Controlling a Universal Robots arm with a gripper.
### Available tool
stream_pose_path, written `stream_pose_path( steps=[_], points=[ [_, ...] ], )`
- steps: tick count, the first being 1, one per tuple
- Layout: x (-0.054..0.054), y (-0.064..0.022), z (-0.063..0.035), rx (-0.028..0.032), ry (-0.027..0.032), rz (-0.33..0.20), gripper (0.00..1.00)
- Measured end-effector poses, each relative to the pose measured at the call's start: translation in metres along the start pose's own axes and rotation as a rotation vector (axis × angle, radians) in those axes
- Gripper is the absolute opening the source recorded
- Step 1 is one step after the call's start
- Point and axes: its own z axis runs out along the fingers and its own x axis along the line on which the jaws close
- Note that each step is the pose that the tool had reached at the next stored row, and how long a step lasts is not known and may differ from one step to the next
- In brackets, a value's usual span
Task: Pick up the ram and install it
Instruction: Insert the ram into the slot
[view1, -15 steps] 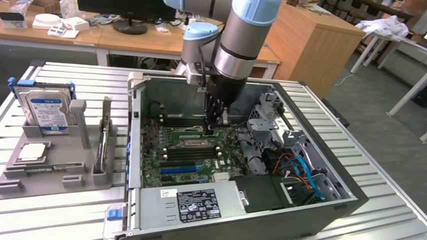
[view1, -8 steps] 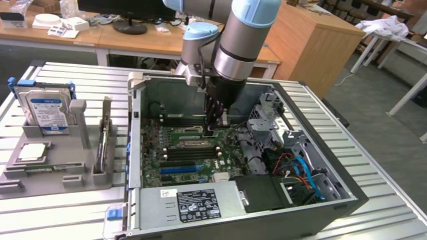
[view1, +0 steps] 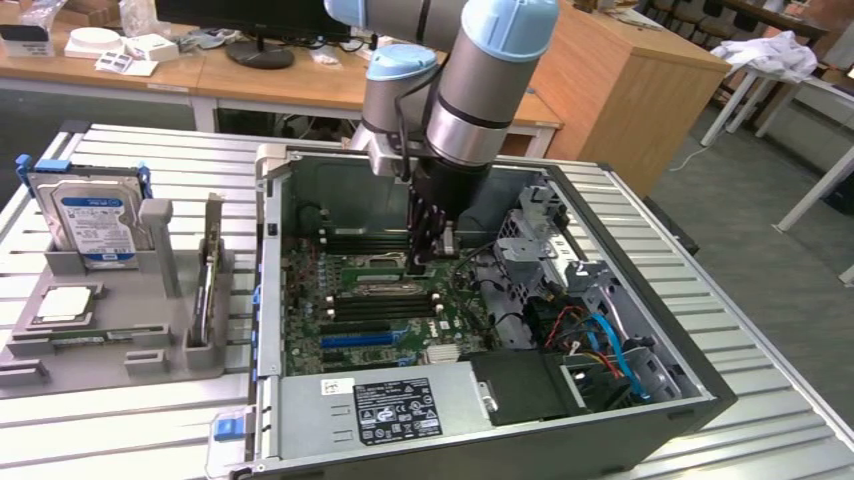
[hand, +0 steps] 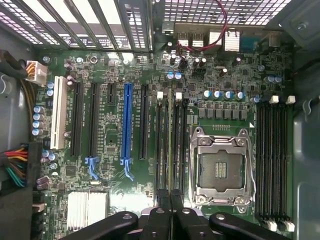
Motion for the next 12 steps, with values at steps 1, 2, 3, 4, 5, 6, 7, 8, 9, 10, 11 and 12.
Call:
stream_pose_path(
  steps=[1,2,3,4,5,6,7,8,9,10,11,12],
  points=[
    [0.0000,0.0000,0.0007,0.0000,-0.0001,0.000,0.12],
    [0.0000,-0.0001,0.0014,0.0000,0.0000,0.000,0.12],
    [0.0000,-0.0001,0.0022,0.0000,0.0000,0.000,0.12],
    [0.0000,-0.0002,0.0029,0.0000,-0.0001,0.000,0.12],
    [0.0000,-0.0002,0.0036,0.0000,0.0000,0.000,0.12],
    [0.0000,-0.0003,0.0042,0.0000,0.0000,0.000,0.12],
    [0.0000,-0.0003,0.0049,0.0000,-0.0001,0.000,0.12],
    [0.0000,-0.0004,0.0056,0.0000,0.0000,0.000,0.12],
    [0.0000,-0.0004,0.0062,0.0000,0.0000,0.000,0.12],
    [0.0000,-0.0004,0.0068,0.0000,-0.0001,0.000,0.12],
    [0.0000,-0.0005,0.0074,0.0001,-0.0001,0.000,0.12],
    [0.0000,-0.0005,0.0080,0.0000,0.0000,0.000,0.12]
  ],
)
